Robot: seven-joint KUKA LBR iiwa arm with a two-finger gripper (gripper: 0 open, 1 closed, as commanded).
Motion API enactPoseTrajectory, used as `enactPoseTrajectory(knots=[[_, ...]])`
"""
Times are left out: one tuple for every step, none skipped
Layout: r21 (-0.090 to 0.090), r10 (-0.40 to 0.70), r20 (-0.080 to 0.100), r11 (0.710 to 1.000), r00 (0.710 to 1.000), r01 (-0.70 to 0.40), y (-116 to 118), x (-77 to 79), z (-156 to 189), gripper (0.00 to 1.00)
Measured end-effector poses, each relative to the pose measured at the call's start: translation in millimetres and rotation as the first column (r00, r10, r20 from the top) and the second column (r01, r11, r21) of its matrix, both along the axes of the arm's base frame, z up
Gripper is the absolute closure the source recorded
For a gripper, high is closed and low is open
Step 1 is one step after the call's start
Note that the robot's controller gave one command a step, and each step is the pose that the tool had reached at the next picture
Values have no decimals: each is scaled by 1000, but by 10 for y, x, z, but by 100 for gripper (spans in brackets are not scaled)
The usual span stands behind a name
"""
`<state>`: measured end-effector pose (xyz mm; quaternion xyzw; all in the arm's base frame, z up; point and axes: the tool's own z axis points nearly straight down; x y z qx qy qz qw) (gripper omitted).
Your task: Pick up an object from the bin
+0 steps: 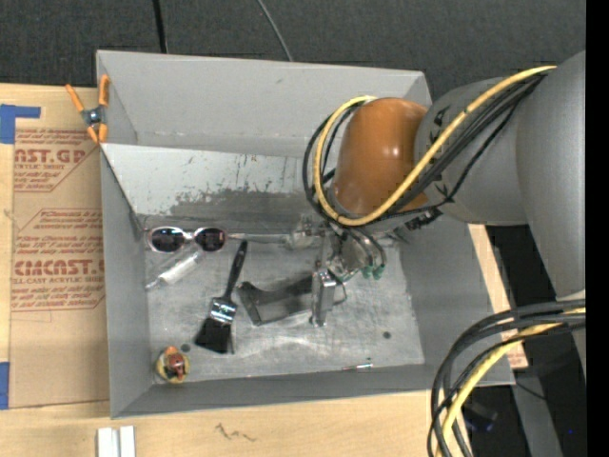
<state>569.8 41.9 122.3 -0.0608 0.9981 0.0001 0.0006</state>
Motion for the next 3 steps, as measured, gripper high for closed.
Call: enactPoseTrajectory(knots=[[0,115,6,993,993,-115,18,-56,-535,0],[4,-63,15,998,998,63,-77,-123,-489,100],[4,-63,15,998,998,63,-77,-123,-489,100]])
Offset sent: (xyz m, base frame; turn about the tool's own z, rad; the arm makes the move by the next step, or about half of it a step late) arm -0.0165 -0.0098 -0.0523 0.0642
